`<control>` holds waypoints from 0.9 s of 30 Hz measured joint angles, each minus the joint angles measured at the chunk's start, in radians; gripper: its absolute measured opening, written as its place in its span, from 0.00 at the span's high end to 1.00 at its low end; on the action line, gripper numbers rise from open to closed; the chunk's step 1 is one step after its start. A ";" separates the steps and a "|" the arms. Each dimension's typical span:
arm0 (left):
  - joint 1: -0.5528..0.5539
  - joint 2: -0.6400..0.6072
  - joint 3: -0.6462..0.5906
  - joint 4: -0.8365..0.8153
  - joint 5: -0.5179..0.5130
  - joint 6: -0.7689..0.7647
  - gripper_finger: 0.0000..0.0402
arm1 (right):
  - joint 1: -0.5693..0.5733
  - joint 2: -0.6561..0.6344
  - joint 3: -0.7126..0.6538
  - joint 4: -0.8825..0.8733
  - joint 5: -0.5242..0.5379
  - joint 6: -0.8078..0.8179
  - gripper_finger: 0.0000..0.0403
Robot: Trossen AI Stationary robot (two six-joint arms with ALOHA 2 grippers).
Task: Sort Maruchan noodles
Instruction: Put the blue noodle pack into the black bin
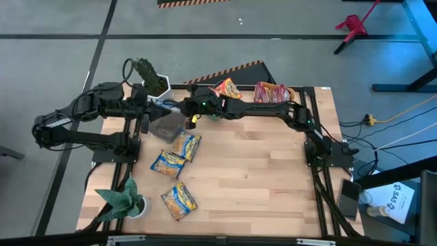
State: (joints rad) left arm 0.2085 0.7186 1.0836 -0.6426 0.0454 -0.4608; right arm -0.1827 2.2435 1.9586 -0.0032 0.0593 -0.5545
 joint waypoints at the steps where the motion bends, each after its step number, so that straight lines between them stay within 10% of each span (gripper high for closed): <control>1: 0.000 -0.001 0.000 0.000 -0.010 0.001 1.00 | -0.003 0.010 0.008 0.000 0.000 0.001 1.00; 27: 0.000 0.000 0.000 -0.001 -0.063 0.028 1.00 | -0.066 0.140 0.022 0.118 -0.056 0.193 1.00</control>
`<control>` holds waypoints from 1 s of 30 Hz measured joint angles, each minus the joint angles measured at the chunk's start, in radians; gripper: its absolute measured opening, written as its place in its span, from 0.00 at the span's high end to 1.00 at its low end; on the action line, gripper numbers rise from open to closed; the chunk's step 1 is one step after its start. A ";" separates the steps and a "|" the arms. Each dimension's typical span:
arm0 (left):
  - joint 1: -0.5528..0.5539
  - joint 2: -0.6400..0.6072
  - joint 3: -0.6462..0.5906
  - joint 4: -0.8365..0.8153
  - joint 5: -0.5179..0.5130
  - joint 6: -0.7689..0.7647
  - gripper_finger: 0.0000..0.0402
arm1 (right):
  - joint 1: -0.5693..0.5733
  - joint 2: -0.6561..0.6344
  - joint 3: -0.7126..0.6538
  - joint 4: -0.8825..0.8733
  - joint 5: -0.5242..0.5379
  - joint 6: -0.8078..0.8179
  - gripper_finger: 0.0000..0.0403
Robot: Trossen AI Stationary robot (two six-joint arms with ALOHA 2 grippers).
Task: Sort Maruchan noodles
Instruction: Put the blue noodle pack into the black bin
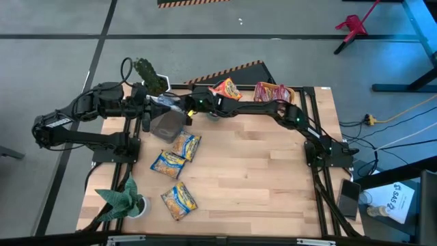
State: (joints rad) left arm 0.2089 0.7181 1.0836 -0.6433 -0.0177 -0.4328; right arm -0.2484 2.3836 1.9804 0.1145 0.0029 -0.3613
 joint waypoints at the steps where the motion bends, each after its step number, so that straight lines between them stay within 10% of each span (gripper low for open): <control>1: 0.000 0.000 0.000 0.000 0.000 0.000 1.00 | -0.003 0.007 0.000 -0.002 -0.007 0.011 1.00; 30: 0.000 0.000 0.000 0.000 0.000 0.000 1.00 | -0.003 0.042 -0.001 -0.134 0.123 0.043 0.99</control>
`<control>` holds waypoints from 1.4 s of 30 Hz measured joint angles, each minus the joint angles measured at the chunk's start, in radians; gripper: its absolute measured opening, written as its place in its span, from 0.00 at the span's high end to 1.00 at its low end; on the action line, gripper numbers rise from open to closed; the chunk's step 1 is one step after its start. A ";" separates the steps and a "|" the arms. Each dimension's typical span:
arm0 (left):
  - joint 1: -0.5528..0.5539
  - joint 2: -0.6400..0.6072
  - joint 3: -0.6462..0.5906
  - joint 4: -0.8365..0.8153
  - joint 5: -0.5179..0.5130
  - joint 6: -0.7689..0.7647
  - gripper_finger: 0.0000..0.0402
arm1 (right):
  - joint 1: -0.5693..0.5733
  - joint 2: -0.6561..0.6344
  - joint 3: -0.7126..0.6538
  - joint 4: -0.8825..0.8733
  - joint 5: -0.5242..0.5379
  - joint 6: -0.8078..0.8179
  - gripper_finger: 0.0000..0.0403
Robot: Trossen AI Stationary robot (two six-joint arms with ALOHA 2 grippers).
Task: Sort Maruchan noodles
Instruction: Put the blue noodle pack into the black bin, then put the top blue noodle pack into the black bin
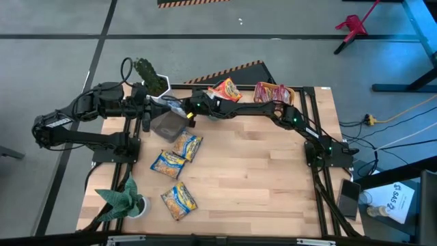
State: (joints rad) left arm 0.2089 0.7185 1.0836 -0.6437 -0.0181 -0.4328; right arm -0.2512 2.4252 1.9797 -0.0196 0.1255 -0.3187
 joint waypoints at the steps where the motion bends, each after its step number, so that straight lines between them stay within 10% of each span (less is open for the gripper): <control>1: 0.000 0.000 0.000 0.000 0.000 0.000 1.00 | 0.000 0.000 0.000 0.000 0.003 0.000 0.98; 14: 0.000 0.000 0.000 0.000 0.000 0.000 1.00 | -0.013 -0.025 0.000 -0.080 -0.013 -0.003 0.65; 23: 0.000 0.000 -0.001 -0.004 0.008 0.024 1.00 | 0.000 -0.169 0.000 -0.156 -0.113 -0.099 0.60; 30: -0.001 0.000 -0.002 -0.033 0.015 0.025 1.00 | 0.137 -0.153 -0.024 -0.340 -0.302 -0.415 0.59; 42: 0.000 0.000 -0.002 -0.082 0.007 0.025 1.00 | 0.345 -0.016 -0.093 -0.341 -0.155 -0.793 0.53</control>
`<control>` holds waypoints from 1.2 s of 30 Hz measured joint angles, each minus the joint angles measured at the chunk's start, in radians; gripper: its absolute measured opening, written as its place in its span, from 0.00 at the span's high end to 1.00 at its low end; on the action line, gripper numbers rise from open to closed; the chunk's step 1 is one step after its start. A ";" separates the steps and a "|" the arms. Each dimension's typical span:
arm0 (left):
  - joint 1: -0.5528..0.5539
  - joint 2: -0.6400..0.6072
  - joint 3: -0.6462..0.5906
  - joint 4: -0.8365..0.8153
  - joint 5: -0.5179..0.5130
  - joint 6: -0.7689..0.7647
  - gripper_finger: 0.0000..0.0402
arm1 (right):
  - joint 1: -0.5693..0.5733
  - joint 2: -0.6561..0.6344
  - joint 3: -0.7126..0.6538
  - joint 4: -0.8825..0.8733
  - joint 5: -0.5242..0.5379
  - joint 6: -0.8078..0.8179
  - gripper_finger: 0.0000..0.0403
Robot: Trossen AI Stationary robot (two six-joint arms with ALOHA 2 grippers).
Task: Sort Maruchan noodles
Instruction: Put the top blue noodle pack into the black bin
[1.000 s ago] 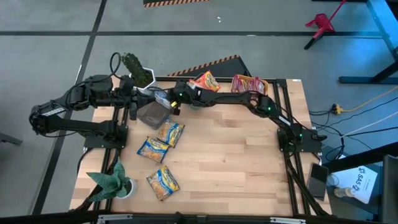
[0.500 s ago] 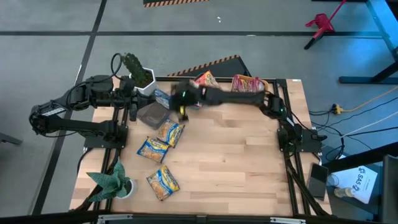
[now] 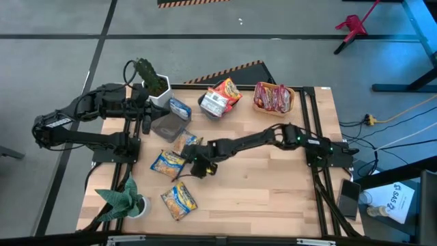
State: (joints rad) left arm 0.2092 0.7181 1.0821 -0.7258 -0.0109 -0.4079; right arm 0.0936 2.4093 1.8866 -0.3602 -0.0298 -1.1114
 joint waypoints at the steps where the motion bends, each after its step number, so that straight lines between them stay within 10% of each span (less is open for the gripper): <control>1: -0.001 0.000 0.000 0.000 0.001 0.000 1.00 | 0.003 0.006 0.000 0.004 0.033 0.004 0.53; 12: 0.000 0.000 0.000 0.000 0.001 0.002 1.00 | -0.027 0.025 0.000 0.035 0.254 0.090 0.55; 18: 0.000 0.000 0.000 0.000 0.001 0.019 1.00 | -0.029 0.025 0.000 0.034 0.276 0.098 0.74; 23: 0.000 0.000 0.000 0.000 0.001 0.019 1.00 | -0.028 0.023 0.001 0.013 0.236 0.184 0.97; 36: 0.000 0.000 0.001 0.001 -0.006 0.026 1.00 | -0.055 -0.117 0.153 -0.261 -0.005 0.302 1.00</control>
State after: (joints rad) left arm 0.2089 0.7181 1.0826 -0.7251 -0.0174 -0.3817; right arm 0.0389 2.2922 2.0392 -0.6216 -0.0347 -0.8089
